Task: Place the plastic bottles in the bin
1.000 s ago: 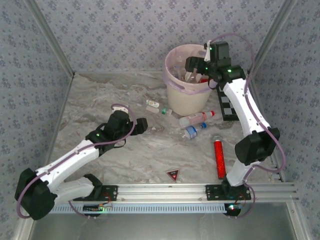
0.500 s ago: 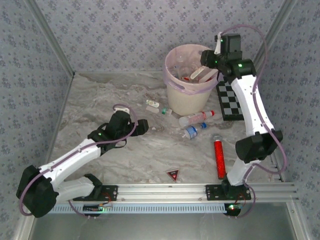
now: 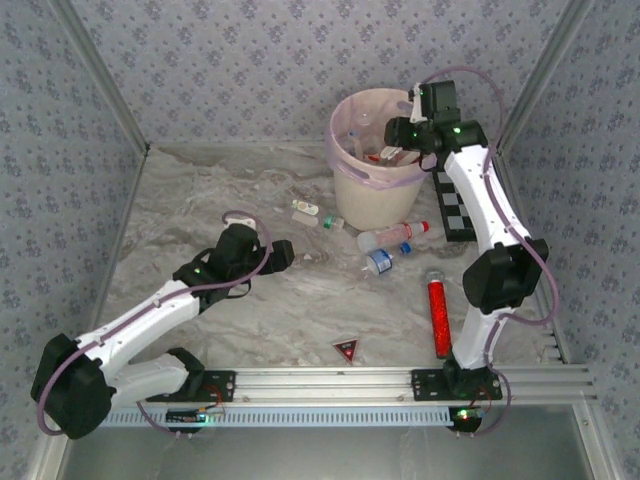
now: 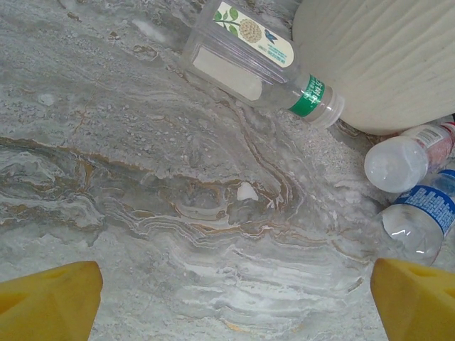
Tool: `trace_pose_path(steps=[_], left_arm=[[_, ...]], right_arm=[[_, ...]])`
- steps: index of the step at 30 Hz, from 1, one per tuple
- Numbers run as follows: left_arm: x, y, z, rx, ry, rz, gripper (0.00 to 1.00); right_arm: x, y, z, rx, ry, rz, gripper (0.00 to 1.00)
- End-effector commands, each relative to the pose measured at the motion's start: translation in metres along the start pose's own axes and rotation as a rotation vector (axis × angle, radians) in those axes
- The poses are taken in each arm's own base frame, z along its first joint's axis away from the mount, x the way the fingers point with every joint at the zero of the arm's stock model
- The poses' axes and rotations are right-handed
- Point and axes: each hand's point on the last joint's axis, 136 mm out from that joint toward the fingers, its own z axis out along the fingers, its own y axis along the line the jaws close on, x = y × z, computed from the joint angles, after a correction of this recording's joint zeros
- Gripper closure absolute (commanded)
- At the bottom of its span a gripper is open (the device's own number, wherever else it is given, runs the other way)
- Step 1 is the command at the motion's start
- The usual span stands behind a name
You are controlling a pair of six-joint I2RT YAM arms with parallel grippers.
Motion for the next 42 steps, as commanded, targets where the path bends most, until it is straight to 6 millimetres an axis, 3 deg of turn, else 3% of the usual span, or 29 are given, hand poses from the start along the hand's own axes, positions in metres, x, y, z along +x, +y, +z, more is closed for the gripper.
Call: trace_pose_path(steps=[1, 6, 10, 15, 20, 27, 29, 42], left_arm=[[-0.003, 0.003, 0.004, -0.017, 0.002, -0.065, 0.05], [-0.013, 0.017, 0.019, -0.106, -0.046, -0.307, 0.09], [-0.020, 0.007, 0.042, -0.079, -0.063, -0.506, 0.03], [-0.029, -0.032, 0.077, -0.021, -0.024, -0.616, 0.02], [-0.024, -0.067, 0.119, 0.007, 0.046, -0.691, 0.06], [-0.019, -0.098, 0.171, 0.029, 0.099, -0.761, 0.13], [-0.018, -0.100, 0.181, 0.027, 0.105, -0.784, 0.15], [-0.010, -0.095, 0.229, -0.013, 0.122, -0.852, 0.29]], right_arm=[[-0.031, 0.008, -0.066, -0.035, -0.130, 0.004, 0.37], [-0.012, -0.006, -0.101, -0.045, -0.178, 0.057, 0.21], [0.017, -0.027, -0.119, -0.007, -0.184, 0.105, 0.10], [0.069, -0.058, -0.126, 0.041, -0.116, 0.165, 0.05], [0.106, -0.079, -0.142, 0.060, -0.094, 0.231, 0.05], [0.113, -0.091, -0.166, 0.044, -0.127, 0.279, 0.05], [0.130, -0.095, -0.159, 0.054, -0.090, 0.293, 0.05], [0.137, -0.100, -0.164, 0.048, -0.094, 0.315, 0.05]])
